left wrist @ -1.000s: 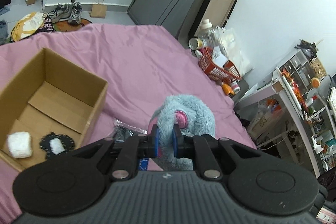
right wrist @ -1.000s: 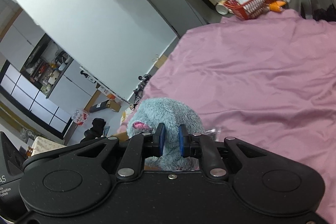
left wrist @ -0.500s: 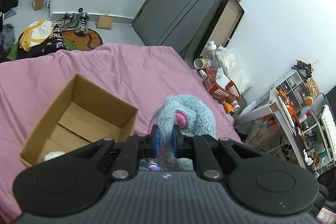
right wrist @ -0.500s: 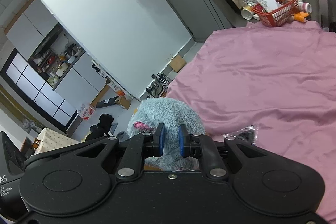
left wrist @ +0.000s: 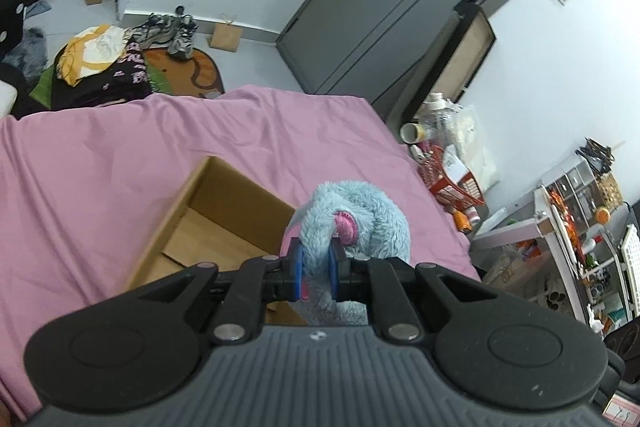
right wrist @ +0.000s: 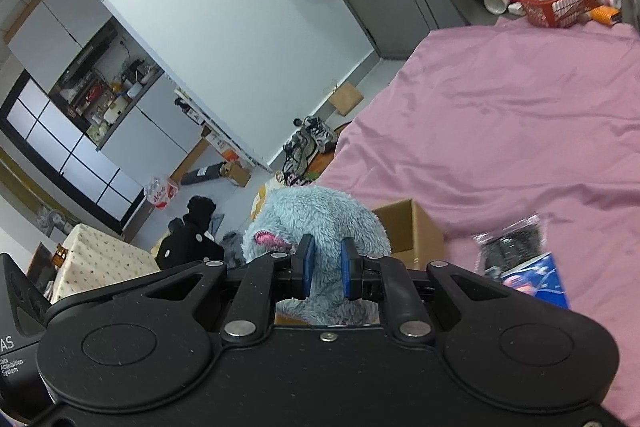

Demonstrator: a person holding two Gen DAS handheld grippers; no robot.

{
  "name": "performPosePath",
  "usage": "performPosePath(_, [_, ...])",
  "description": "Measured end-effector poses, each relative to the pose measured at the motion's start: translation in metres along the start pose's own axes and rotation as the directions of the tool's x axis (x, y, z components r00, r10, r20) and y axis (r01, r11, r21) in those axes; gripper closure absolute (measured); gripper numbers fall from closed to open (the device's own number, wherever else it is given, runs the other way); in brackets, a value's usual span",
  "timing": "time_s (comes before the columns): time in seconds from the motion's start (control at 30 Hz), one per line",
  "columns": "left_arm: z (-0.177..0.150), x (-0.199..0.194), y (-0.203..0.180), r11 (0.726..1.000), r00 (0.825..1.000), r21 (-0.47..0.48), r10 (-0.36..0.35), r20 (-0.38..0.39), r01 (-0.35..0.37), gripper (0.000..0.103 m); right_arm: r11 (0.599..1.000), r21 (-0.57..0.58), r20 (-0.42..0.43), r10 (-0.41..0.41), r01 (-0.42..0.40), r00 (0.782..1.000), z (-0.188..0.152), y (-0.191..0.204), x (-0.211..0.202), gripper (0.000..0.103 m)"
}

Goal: Organize soft objects
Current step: 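Carry the grey plush mouse into the box and open both grippers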

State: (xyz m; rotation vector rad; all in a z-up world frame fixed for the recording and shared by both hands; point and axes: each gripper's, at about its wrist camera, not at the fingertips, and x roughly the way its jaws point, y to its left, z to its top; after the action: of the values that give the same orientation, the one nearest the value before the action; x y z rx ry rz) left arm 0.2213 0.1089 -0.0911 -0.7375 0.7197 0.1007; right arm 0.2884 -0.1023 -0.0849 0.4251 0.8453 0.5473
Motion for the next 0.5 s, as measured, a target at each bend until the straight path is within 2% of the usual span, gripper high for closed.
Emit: performPosePath(0.5, [0.021, 0.04, 0.052, 0.995, 0.996, -0.054, 0.08, -0.038, -0.082, 0.091, 1.0, -0.008, -0.097, -0.022, 0.021, 0.995, -0.008, 0.013, 0.068, 0.089])
